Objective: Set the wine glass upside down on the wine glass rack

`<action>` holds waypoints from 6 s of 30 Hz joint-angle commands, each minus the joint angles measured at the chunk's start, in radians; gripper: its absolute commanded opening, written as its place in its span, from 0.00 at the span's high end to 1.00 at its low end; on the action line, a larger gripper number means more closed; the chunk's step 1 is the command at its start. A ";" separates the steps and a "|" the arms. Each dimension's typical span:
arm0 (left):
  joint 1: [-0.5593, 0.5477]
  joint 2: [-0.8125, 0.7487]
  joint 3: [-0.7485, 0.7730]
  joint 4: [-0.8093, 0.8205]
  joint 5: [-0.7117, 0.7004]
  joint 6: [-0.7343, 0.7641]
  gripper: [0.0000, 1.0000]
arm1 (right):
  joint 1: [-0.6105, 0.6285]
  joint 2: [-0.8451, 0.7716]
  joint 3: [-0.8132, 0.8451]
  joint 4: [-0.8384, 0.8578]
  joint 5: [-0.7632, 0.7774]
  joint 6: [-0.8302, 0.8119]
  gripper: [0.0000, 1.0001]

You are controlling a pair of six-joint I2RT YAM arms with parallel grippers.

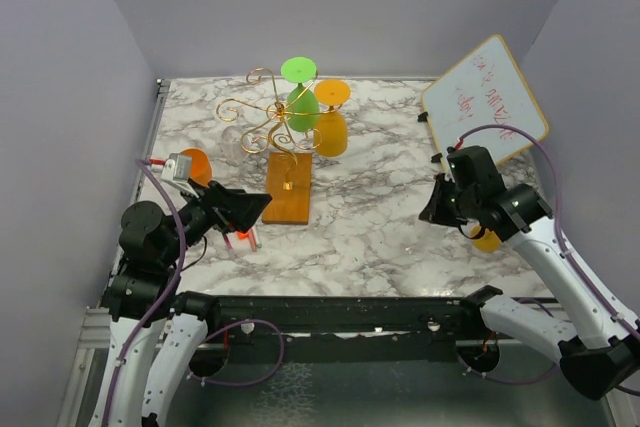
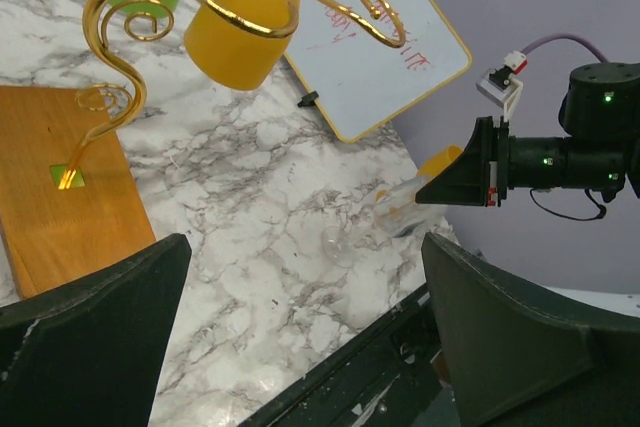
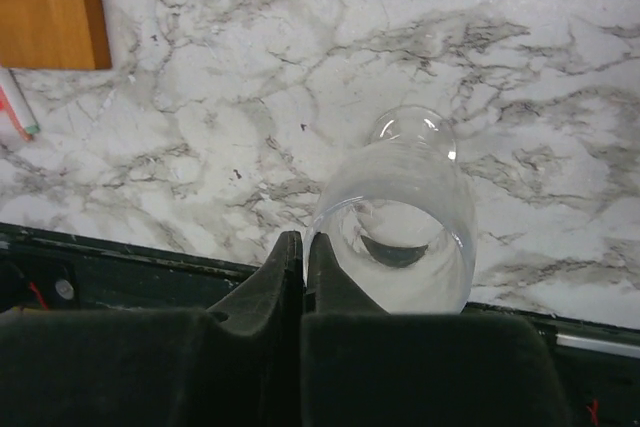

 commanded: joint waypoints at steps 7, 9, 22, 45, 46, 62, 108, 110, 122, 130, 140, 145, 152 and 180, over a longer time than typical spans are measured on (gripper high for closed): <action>0.006 0.031 -0.029 -0.038 0.044 -0.216 0.01 | 0.005 -0.068 -0.038 0.394 -0.200 0.036 0.99; 0.006 0.050 -0.012 -0.063 0.029 -0.225 0.01 | 0.004 -0.083 -0.074 0.499 -0.214 0.051 0.99; 0.006 0.083 -0.150 -0.052 -0.057 -0.595 0.02 | 0.046 -0.120 -0.142 0.769 -0.269 0.018 0.99; 0.006 0.194 -0.271 0.019 -0.003 -0.962 0.14 | 0.730 0.193 0.000 0.942 0.450 -0.249 0.99; 0.006 0.189 -0.276 0.019 -0.005 -0.976 0.17 | 0.752 0.197 -0.002 0.957 0.468 -0.255 0.99; 0.006 0.160 -0.313 0.016 -0.060 -0.980 0.43 | 1.016 0.354 0.019 1.213 0.668 -0.409 0.99; 0.006 0.082 -0.157 0.130 -0.174 -0.172 1.00 | 1.054 0.093 -0.130 1.125 0.635 -0.078 0.24; 0.006 0.046 -0.142 0.134 -0.124 -0.054 1.00 | 1.052 0.087 -0.092 1.102 0.635 -0.078 0.23; 0.005 -0.075 -0.121 0.141 0.165 0.348 1.00 | 1.048 0.057 -0.014 0.988 0.740 -0.023 0.22; 0.005 -0.065 -0.123 0.261 0.298 0.472 1.00 | 1.048 -0.019 -0.043 0.964 0.883 -0.013 0.23; 0.005 0.138 -0.142 0.695 0.421 0.369 1.00 | 1.048 -0.087 -0.091 0.961 0.962 0.015 0.23; 0.000 0.221 -0.131 0.778 0.424 0.384 1.00 | 1.048 -0.107 -0.091 0.937 0.985 0.021 0.23; -0.009 0.277 -0.171 0.837 0.314 0.389 1.00 | 1.048 -0.120 -0.094 0.934 1.002 0.024 0.23; -0.026 0.340 -0.366 1.194 -0.107 0.314 1.00 | 1.049 -0.090 -0.091 0.913 0.996 0.062 0.23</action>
